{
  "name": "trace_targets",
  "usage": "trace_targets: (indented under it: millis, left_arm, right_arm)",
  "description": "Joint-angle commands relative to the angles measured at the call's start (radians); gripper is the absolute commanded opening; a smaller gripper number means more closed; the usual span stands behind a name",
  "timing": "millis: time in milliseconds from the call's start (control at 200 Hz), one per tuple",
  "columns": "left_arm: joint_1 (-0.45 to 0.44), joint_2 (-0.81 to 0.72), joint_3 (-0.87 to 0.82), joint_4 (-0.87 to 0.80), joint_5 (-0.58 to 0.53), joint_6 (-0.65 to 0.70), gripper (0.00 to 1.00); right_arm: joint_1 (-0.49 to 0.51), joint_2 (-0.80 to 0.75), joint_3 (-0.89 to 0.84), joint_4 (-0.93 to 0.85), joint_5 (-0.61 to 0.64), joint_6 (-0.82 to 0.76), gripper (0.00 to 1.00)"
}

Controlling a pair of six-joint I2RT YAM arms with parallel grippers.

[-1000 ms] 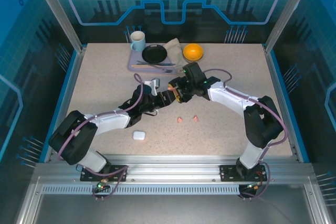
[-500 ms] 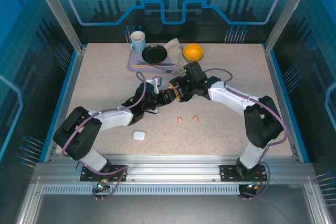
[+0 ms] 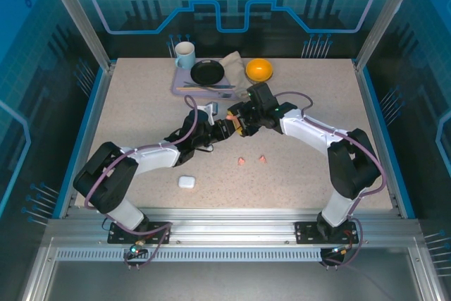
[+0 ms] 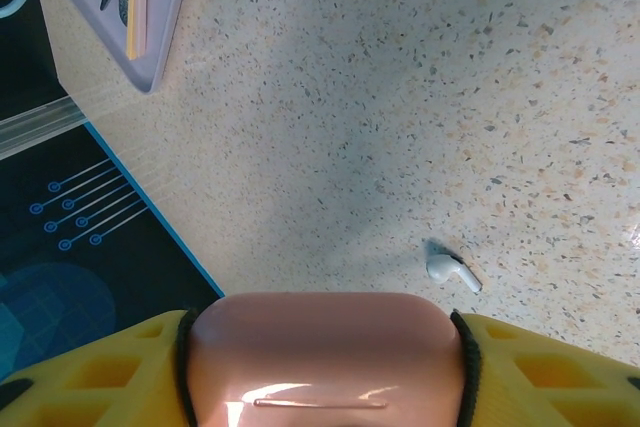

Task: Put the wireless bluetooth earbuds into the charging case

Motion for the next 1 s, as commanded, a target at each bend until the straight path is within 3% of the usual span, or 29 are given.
trace_targets:
  millis: [0, 220, 370, 525, 755, 995]
  left_arm:
    - [-0.01, -0.013, 0.046, 0.021, 0.01, 0.019, 0.18]
    - [-0.004, -0.057, 0.056, -0.051, 0.043, 0.068, 0.08]
    - [0.024, -0.1, 0.069, -0.139, 0.126, 0.121, 0.04]
    - [0.088, -0.148, 0.1, -0.266, 0.291, 0.195, 0.03]
    - [0.166, -0.204, 0.167, -0.461, 0.453, 0.296, 0.05]
    - [0.176, -0.185, 0.241, -0.56, 0.557, 0.341, 0.05]
  right_arm:
    - [-0.009, -0.022, -0.001, 0.014, -0.022, 0.007, 0.59]
    - [-0.035, -0.07, 0.012, -0.019, -0.018, -0.042, 0.81]
    - [-0.091, -0.148, 0.01, -0.068, -0.008, -0.142, 0.85]
    - [-0.175, -0.262, -0.027, -0.112, -0.015, -0.41, 0.89]
    - [-0.192, -0.451, -0.22, 0.138, -0.189, -0.987, 0.89]
    - [-0.157, -0.465, -0.308, 0.261, -0.364, -1.102, 0.86]
